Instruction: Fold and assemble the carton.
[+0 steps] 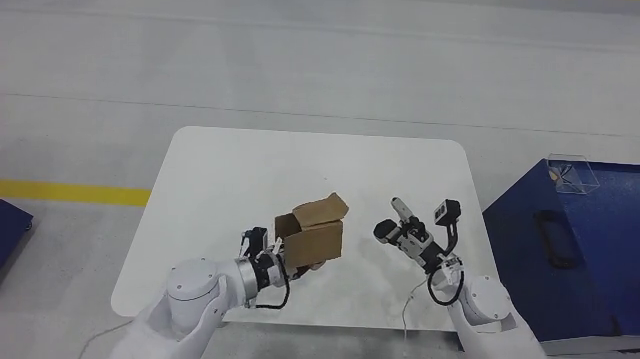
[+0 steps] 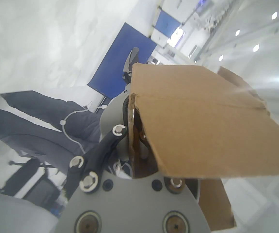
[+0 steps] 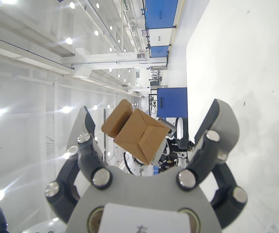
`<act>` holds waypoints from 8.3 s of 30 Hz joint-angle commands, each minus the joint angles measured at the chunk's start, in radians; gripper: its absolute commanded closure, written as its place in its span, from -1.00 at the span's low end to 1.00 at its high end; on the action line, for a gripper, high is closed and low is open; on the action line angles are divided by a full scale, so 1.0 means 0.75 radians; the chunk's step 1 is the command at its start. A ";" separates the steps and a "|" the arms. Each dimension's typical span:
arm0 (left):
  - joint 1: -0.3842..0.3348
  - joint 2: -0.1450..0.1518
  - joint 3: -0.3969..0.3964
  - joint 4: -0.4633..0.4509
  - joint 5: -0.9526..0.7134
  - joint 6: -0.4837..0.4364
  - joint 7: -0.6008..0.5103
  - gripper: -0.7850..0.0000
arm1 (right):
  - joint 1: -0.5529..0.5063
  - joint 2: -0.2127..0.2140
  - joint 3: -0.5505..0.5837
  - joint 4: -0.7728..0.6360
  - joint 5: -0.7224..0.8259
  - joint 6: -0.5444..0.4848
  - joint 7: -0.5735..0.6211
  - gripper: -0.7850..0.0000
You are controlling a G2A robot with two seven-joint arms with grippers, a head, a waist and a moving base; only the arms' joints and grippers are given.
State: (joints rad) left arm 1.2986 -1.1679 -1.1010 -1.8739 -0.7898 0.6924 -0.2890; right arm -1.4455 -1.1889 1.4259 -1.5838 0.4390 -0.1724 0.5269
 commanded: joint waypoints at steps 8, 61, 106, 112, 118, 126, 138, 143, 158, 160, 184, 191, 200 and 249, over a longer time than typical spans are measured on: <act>0.063 -0.135 0.106 -0.181 -1.056 -0.116 1.573 1.00 | -0.006 0.005 0.030 0.038 0.006 0.071 0.003 -1.00; 0.162 -0.111 -0.101 -0.407 -0.769 0.232 1.455 -1.00 | 0.031 0.001 -0.028 0.064 -0.134 0.102 -0.060 -1.00; -0.047 0.110 0.438 0.054 1.531 0.426 0.087 -1.00 | 0.206 -0.195 -0.868 0.086 -1.771 0.994 -0.492 -1.00; -0.034 0.047 0.424 0.085 1.571 0.426 0.078 -1.00 | 0.241 -0.218 -0.867 0.133 -1.780 1.007 -0.524 -1.00; 0.043 -0.022 0.337 -0.001 1.502 0.426 0.165 -1.00 | 0.264 -0.249 -0.838 0.147 -1.739 1.015 -0.681 -1.00; 0.214 -0.106 0.107 -0.213 1.226 0.426 0.512 -1.00 | 0.066 -0.215 -0.734 -0.019 -1.734 0.753 -0.767 -1.00; 0.229 -0.212 -0.026 -0.224 0.773 0.426 0.799 -1.00 | 0.020 -0.221 -0.839 0.078 -2.065 0.777 -0.701 -1.00; 0.229 -0.220 0.005 -0.199 0.793 0.426 0.809 -1.00 | 0.074 -0.256 -0.884 0.165 -2.078 0.843 -0.734 -1.00; 0.215 -0.232 0.041 -0.167 0.850 0.426 0.769 -1.00 | 0.093 -0.274 -0.718 0.203 -2.065 1.001 -0.759 -1.00; 0.208 -0.232 0.054 -0.165 0.867 0.426 0.747 -1.00 | 0.099 -0.273 -0.694 0.202 -2.067 0.995 -0.743 -1.00; 0.195 -0.292 0.009 0.094 0.412 -0.367 0.560 -1.00 | -0.053 -0.244 -0.423 -0.098 -1.958 0.875 -0.629 -1.00; 0.195 -0.292 0.009 0.094 0.412 -0.367 0.560 -1.00 | -0.051 -0.244 -0.423 -0.096 -1.973 0.870 -0.637 -1.00; 0.112 -0.392 0.127 0.407 0.070 -1.030 0.870 -1.00 | 0.000 -0.274 -0.483 -0.018 -2.136 0.996 -0.899 -1.00; -0.178 -0.620 0.169 1.167 0.346 -1.834 1.144 -1.00 | 0.447 -0.472 -0.734 0.690 -2.213 0.988 -0.852 -1.00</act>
State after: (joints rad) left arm 1.1678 -1.6315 -0.9678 -1.0007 -0.5427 -0.6631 0.5635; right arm -1.1103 -1.5417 0.8746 -1.0664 -1.2198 0.5699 -0.1105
